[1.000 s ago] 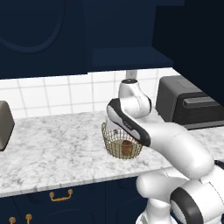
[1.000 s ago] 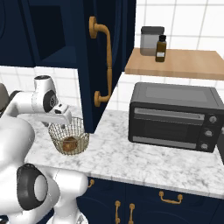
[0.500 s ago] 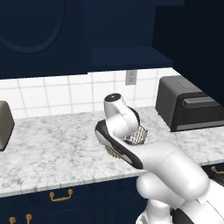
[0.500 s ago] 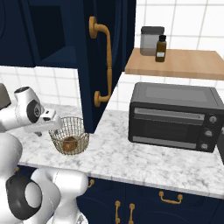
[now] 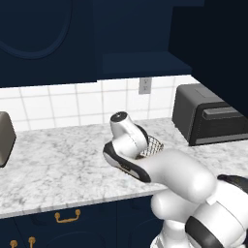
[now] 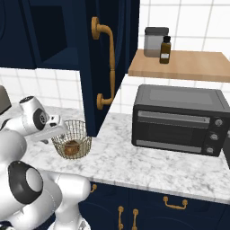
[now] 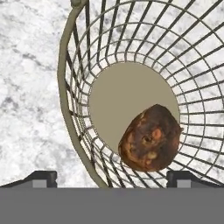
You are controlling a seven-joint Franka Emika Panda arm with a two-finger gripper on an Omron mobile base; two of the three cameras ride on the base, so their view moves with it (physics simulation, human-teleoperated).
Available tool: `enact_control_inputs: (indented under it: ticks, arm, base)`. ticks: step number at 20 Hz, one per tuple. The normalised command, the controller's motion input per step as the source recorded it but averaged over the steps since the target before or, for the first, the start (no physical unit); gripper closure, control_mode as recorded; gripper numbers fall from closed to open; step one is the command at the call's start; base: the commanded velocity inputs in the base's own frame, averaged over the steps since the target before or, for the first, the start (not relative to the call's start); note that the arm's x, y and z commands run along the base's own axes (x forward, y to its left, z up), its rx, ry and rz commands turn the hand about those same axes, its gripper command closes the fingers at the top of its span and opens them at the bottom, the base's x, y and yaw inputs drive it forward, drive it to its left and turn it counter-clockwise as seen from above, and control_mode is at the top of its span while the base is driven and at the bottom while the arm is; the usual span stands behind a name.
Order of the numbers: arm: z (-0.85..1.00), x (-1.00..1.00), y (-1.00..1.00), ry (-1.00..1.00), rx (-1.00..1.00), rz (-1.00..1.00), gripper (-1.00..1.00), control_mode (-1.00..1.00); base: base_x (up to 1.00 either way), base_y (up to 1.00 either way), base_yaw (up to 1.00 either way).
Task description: Open the cabinet, pick up the bread from the cabinet and place it in the basket. Then move the basket to the dining counter.
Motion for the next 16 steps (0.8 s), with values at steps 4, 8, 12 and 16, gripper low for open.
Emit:
enact_control_inputs:
  ticks: [4,8,12,16]
  arm:
    - [-0.38,0.15,-0.09,0.00,0.00,0.13,-1.00,-1.00]
    - [-0.42,0.13,-0.09,0.01,0.00,0.13,1.00,-1.00]
    - [-0.28,0.06,-0.02,0.01,0.00,0.13,1.00,-1.00]
    - [-0.02,0.00,0.04,0.02,-0.02,0.03,1.00,-1.00]
  base:
    - [0.00,0.00,0.00]
    - [0.00,0.00,0.00]
    - [0.00,0.00,0.00]
    - [0.00,0.00,0.00]
